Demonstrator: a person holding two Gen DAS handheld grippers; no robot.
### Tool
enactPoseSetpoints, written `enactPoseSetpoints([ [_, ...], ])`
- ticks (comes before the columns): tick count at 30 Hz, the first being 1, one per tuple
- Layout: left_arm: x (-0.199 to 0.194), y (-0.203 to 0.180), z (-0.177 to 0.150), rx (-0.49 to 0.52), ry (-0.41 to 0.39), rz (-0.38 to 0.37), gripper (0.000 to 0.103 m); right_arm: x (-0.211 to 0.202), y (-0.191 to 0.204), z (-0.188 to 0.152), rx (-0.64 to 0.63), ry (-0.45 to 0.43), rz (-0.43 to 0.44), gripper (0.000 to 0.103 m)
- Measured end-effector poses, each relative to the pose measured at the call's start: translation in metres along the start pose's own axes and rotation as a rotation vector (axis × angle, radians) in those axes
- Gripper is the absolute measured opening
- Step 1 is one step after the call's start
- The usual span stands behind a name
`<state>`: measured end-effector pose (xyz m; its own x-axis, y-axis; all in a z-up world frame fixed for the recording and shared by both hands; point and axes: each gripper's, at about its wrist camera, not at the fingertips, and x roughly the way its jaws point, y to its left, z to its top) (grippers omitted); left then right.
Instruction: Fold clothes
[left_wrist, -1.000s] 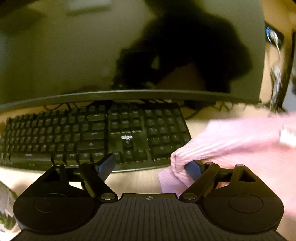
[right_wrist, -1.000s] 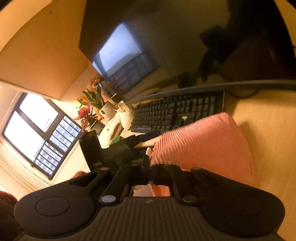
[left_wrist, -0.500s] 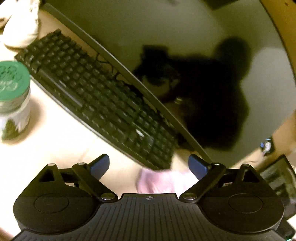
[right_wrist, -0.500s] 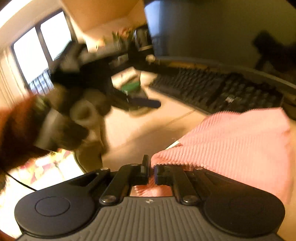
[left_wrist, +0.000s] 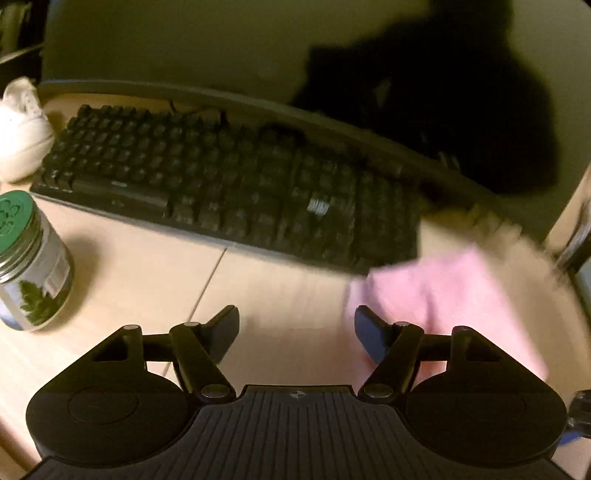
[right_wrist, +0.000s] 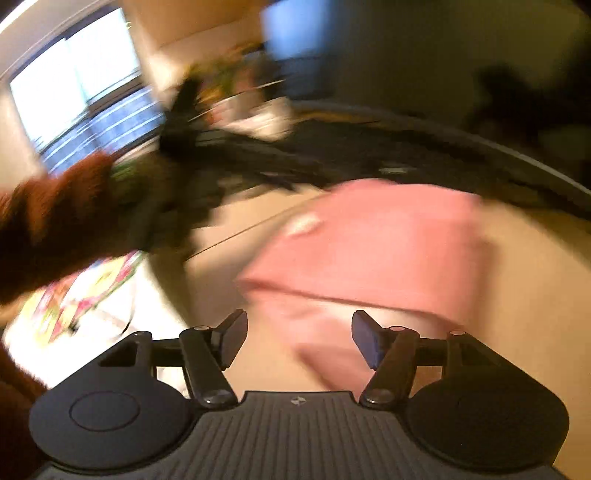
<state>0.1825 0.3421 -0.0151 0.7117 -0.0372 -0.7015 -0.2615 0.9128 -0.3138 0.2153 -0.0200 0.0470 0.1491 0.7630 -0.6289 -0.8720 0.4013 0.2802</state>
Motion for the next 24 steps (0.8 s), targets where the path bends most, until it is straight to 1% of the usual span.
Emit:
enactPoseSetpoints([
  [1,-0.006,0.001,0.003,-0.033,-0.012,-0.036,0.077,-0.007,-0.01,-0.001,0.048,-0.021,-0.029,0.065],
  [2,-0.012,0.001,0.003,-0.065,-0.01,-0.096,0.083,-0.012,-0.021,0.0,0.1,-0.043,-0.056,0.065],
  [3,-0.016,-0.004,-0.001,-0.072,0.001,-0.151,0.09,-0.016,-0.031,0.001,0.151,-0.065,-0.083,0.065],
  [5,-0.022,-0.015,-0.011,-0.081,0.024,-0.261,0.093,-0.023,-0.05,0.002,0.25,-0.105,-0.125,0.065],
  [7,-0.012,-0.022,-0.017,-0.075,0.053,-0.263,0.091,-0.021,-0.064,0.003,0.327,-0.13,-0.136,0.066],
  [8,-0.007,-0.025,-0.019,-0.072,0.067,-0.261,0.085,-0.016,-0.069,0.005,0.347,-0.134,-0.143,0.066],
  [9,-0.001,-0.029,-0.022,-0.068,0.082,-0.259,0.074,-0.011,-0.072,0.006,0.358,-0.134,-0.148,0.066],
  [10,0.004,-0.032,-0.025,-0.065,0.096,-0.257,0.069,-0.007,-0.075,0.008,0.367,-0.132,-0.151,0.066],
  [11,0.012,-0.028,-0.021,-0.109,0.099,-0.271,0.064,0.003,-0.074,0.011,0.373,-0.13,-0.156,0.066],
  [12,0.017,-0.025,-0.016,-0.135,0.086,-0.278,0.05,0.011,-0.073,0.014,0.373,-0.126,-0.16,0.066],
  [13,0.021,-0.022,-0.01,-0.16,0.071,-0.285,0.041,0.017,-0.072,0.014,0.368,-0.122,-0.164,0.066],
  [14,0.023,-0.022,-0.002,-0.165,0.037,-0.291,0.028,0.021,-0.07,0.014,0.355,-0.117,-0.172,0.066],
  [15,0.023,-0.022,0.006,-0.168,0.0,-0.298,0.028,0.024,-0.067,0.015,0.335,-0.109,-0.186,0.066],
  [16,0.02,-0.021,0.012,-0.159,-0.05,-0.299,0.028,0.027,-0.064,0.015,0.314,-0.099,-0.202,0.066],
  [17,0.018,-0.02,0.018,-0.136,-0.086,-0.276,0.031,0.03,-0.062,0.015,0.297,-0.089,-0.218,0.066],
  [19,0.013,-0.013,0.021,-0.091,-0.092,-0.156,0.048,0.035,-0.06,0.014,0.273,-0.071,-0.243,0.067],
  [20,0.01,-0.009,0.022,-0.068,-0.093,-0.094,0.058,0.035,-0.06,0.013,0.278,-0.067,-0.241,0.067],
  [21,0.008,-0.006,0.024,-0.046,-0.094,-0.032,0.059,0.032,-0.06,0.011,0.29,-0.066,-0.233,0.07],
  [22,0.005,0.0,0.022,-0.056,-0.083,-0.013,0.059,0.03,-0.06,0.01,0.302,-0.065,-0.225,0.076],
  [23,-0.001,0.005,0.017,-0.09,-0.063,-0.047,0.062,0.028,-0.06,0.008,0.323,-0.065,-0.205,0.079],
  [24,-0.007,0.01,0.011,-0.125,-0.043,-0.085,0.072,0.028,-0.062,0.005,0.35,-0.056,-0.178,0.083],
])
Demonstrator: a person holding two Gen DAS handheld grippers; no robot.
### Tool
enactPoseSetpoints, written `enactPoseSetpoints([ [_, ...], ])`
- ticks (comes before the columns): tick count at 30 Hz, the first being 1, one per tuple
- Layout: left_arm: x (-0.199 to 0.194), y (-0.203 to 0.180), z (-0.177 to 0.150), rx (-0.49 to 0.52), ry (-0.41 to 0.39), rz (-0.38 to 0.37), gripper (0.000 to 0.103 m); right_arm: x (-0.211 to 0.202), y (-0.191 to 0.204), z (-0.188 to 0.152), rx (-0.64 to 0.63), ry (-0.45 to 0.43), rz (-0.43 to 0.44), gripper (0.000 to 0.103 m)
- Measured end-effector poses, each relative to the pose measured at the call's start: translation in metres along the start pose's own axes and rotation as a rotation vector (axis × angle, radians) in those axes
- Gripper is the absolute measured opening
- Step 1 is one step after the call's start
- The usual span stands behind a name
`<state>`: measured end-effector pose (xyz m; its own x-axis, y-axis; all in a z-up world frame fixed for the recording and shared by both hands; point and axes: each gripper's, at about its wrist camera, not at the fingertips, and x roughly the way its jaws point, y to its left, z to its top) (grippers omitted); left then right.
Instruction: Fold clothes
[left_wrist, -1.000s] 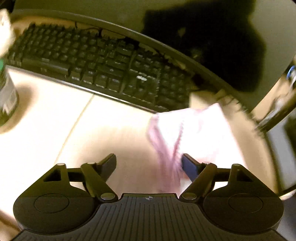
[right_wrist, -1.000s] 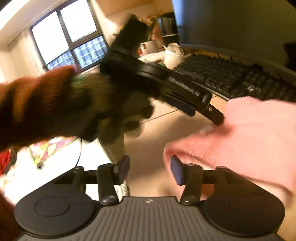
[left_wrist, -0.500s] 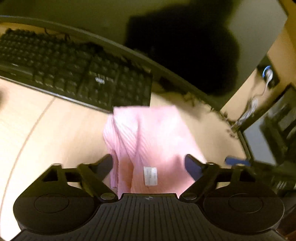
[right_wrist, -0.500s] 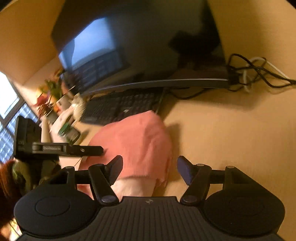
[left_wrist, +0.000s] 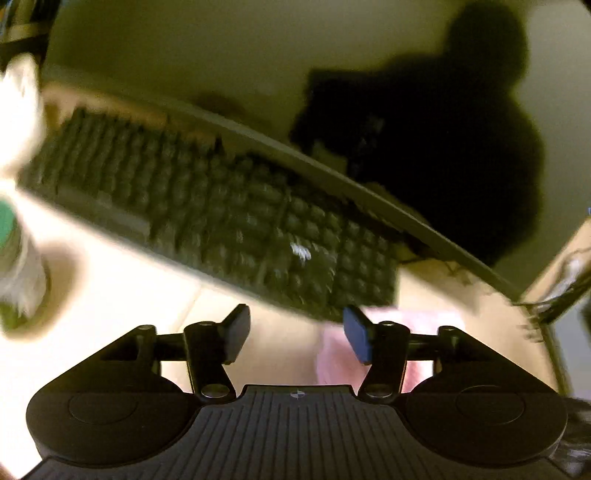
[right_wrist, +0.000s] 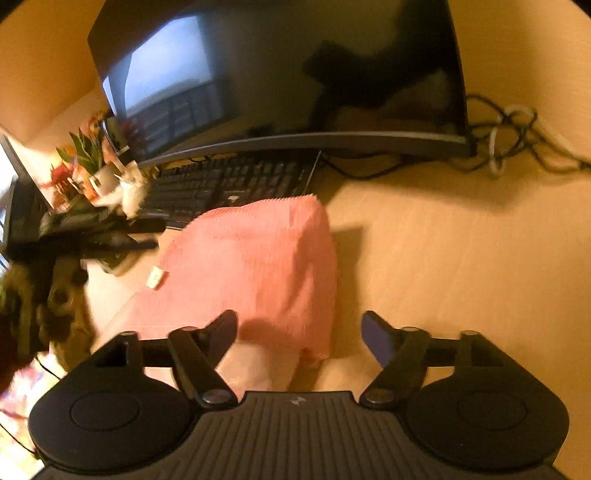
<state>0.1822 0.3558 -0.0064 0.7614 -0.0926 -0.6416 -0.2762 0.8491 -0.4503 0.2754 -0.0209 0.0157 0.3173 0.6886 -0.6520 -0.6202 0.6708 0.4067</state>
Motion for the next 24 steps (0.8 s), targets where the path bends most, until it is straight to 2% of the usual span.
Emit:
enactPoseSetpoints([
  [1,-0.005,0.002,-0.007,-0.034,0.03,-0.067,0.079,0.003,-0.002,-0.003,0.026,0.02,0.021,0.083],
  [2,-0.009,0.001,-0.015,-0.06,0.068,-0.144,0.092,0.006,-0.003,-0.007,0.051,0.04,0.042,0.083],
  [4,-0.011,-0.01,-0.037,-0.062,0.131,-0.246,0.095,0.018,-0.006,-0.014,0.108,0.093,0.066,0.083],
  [5,-0.009,-0.017,-0.048,-0.05,0.16,-0.258,0.095,0.023,-0.007,-0.016,0.123,0.108,0.075,0.083],
  [6,-0.004,-0.022,-0.059,-0.033,0.191,-0.249,0.094,0.026,-0.007,-0.017,0.126,0.113,0.083,0.077],
  [7,0.002,-0.025,-0.068,-0.029,0.216,-0.233,0.091,0.028,-0.006,-0.018,0.129,0.118,0.092,0.061],
  [8,0.008,-0.028,-0.077,-0.026,0.241,-0.217,0.075,0.029,-0.005,-0.015,0.116,0.113,0.089,0.053],
  [9,0.012,-0.03,-0.083,-0.049,0.248,-0.229,0.064,0.028,-0.003,-0.009,0.091,0.102,0.078,0.052],
  [11,0.016,-0.036,-0.092,-0.084,0.25,-0.267,0.064,0.026,-0.002,0.001,0.035,0.082,0.051,0.052],
  [14,0.02,-0.048,-0.094,-0.078,0.217,-0.303,0.064,0.026,0.0,0.011,-0.054,0.095,0.019,0.053],
  [15,0.021,-0.05,-0.094,-0.059,0.219,-0.288,0.064,0.023,0.003,0.012,-0.1,0.099,0.011,0.055],
  [17,0.017,-0.052,-0.092,-0.013,0.218,-0.251,0.064,0.013,0.009,0.011,-0.169,0.087,-0.001,0.069],
  [18,0.008,-0.05,-0.088,0.001,0.203,-0.238,0.065,0.005,0.011,0.011,-0.187,0.069,-0.001,0.081],
  [19,-0.001,-0.048,-0.084,0.015,0.186,-0.225,0.067,-0.003,0.011,0.01,-0.192,0.047,0.005,0.089],
  [20,-0.011,-0.045,-0.079,0.014,0.16,-0.229,0.071,-0.009,0.011,0.011,-0.184,0.025,0.018,0.091],
  [22,-0.025,-0.048,-0.062,0.016,0.08,-0.289,0.078,-0.017,0.014,0.01,-0.177,-0.011,0.036,0.099],
  [24,-0.039,-0.051,-0.045,0.018,-0.001,-0.352,0.086,-0.015,0.025,0.006,-0.204,-0.044,0.038,0.103],
])
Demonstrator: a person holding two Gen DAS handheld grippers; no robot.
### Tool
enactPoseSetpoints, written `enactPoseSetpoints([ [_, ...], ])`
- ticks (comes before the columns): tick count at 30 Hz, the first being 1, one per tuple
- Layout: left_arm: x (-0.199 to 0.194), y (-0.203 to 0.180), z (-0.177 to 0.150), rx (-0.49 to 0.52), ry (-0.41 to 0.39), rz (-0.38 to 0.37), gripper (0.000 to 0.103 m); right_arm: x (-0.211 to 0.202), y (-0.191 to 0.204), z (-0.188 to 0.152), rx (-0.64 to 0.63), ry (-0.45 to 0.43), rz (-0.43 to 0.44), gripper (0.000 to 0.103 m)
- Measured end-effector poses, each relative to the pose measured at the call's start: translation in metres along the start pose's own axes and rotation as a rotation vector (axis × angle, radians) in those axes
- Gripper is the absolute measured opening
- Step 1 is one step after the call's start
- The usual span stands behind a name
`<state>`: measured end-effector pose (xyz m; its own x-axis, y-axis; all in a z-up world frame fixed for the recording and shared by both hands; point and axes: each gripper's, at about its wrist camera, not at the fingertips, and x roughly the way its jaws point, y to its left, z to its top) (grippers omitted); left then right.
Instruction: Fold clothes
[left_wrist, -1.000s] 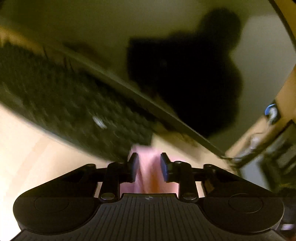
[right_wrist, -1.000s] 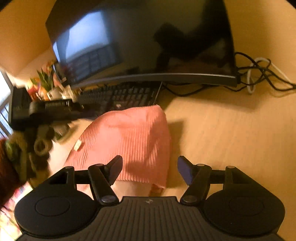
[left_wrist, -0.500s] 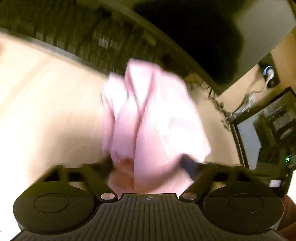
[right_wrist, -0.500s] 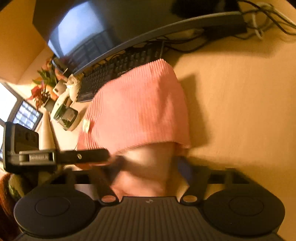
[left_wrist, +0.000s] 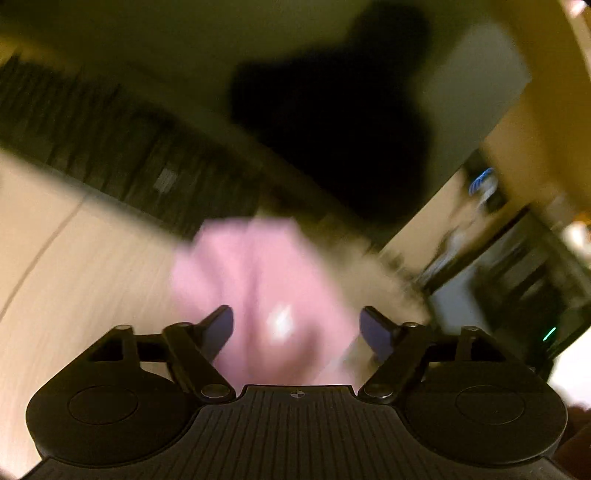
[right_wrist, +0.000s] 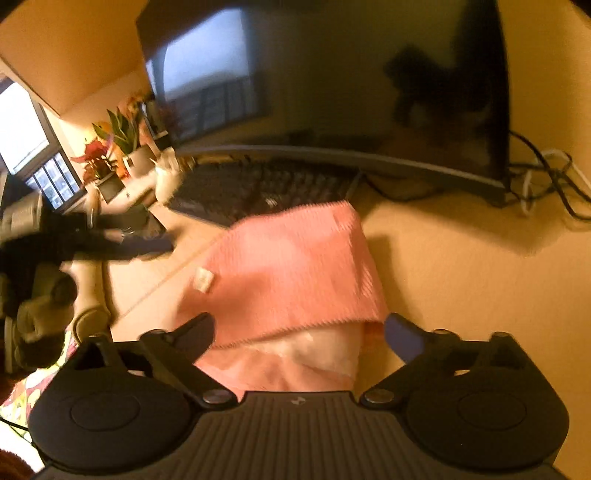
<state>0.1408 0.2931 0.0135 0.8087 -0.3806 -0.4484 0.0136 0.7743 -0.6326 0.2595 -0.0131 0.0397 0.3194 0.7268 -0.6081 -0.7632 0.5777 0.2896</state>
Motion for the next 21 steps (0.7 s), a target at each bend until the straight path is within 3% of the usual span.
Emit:
enactPoseSetpoints([
  [1,-0.006,-0.004,0.009,0.008,-0.04,-0.031,0.087,0.003,0.007,-0.002,-0.019,-0.011,-0.003,0.103],
  [4,0.028,-0.007,0.023,0.017,-0.047,-0.073,0.09,0.012,0.027,-0.01,-0.067,-0.031,-0.005,0.103],
  [7,0.075,0.007,0.019,0.039,0.071,0.044,0.083,0.025,0.039,-0.019,-0.076,0.022,0.021,0.103],
  [9,0.093,0.027,0.016,0.033,0.131,0.096,0.068,0.039,0.041,-0.027,-0.11,0.09,-0.005,0.103],
  [13,0.095,0.046,0.021,-0.054,0.101,0.069,0.064,0.052,0.04,-0.032,-0.164,0.167,-0.036,0.103],
  [14,0.093,0.047,0.023,-0.076,0.089,0.068,0.065,0.048,0.037,-0.03,-0.161,0.162,-0.029,0.103],
  [18,0.063,0.024,0.012,-0.026,0.021,0.143,0.086,0.03,0.022,-0.025,-0.13,0.127,-0.053,0.103],
  [21,0.029,0.008,-0.009,-0.035,-0.026,0.243,0.089,0.007,0.006,-0.024,-0.093,0.081,-0.079,0.103],
])
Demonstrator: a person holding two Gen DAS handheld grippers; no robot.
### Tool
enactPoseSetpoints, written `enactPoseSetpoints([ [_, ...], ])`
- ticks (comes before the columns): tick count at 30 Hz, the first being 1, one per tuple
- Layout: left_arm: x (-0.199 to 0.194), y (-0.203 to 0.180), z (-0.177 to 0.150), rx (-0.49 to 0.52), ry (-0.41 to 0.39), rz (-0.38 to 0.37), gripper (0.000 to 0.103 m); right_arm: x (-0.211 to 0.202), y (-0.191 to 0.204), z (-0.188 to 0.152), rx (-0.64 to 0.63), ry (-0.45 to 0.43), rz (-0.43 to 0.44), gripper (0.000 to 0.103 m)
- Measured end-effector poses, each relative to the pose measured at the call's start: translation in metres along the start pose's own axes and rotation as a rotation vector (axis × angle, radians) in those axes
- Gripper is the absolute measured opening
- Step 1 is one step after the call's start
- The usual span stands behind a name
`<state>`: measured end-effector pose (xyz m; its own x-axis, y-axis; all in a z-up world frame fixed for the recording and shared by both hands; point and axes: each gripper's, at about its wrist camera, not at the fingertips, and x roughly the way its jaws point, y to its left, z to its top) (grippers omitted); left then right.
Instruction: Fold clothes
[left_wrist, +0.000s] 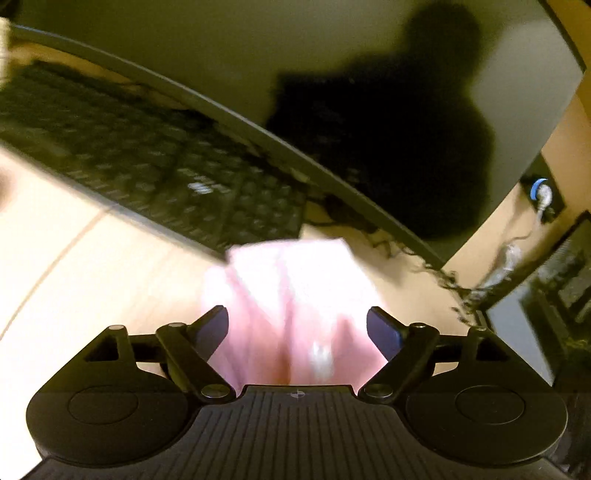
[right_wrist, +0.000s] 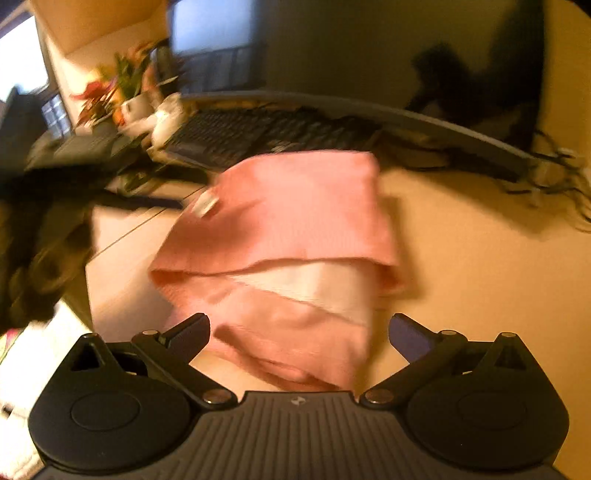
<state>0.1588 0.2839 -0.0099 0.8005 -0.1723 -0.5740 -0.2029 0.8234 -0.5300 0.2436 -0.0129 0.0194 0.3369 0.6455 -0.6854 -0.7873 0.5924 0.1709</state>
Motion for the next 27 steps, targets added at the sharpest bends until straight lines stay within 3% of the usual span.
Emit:
enactPoseSetpoints([
  [5,-0.061,-0.026,-0.052,-0.075,-0.085,0.174,0.099,-0.046,-0.025,-0.01,0.012,-0.091,-0.016,0.103],
  [9,-0.085,-0.082,-0.107,-0.108,-0.154,0.327,0.103,-0.091,-0.038,-0.037,-0.01,-0.178,-0.025,0.103],
  [14,-0.094,-0.15,-0.182,-0.021,-0.272,0.519,0.103,-0.116,-0.042,-0.084,0.014,-0.219,-0.06,0.103],
  [17,-0.088,-0.173,-0.218,-0.022,-0.27,0.564,0.103,-0.129,-0.037,-0.101,-0.072,-0.19,-0.028,0.103],
  [20,-0.094,-0.186,-0.228,-0.037,-0.243,0.578,0.103,-0.151,-0.03,-0.099,-0.141,-0.27,-0.059,0.103],
  [27,-0.112,-0.22,-0.236,0.001,-0.31,0.664,0.103,-0.172,-0.036,-0.104,-0.1,-0.353,-0.018,0.103],
])
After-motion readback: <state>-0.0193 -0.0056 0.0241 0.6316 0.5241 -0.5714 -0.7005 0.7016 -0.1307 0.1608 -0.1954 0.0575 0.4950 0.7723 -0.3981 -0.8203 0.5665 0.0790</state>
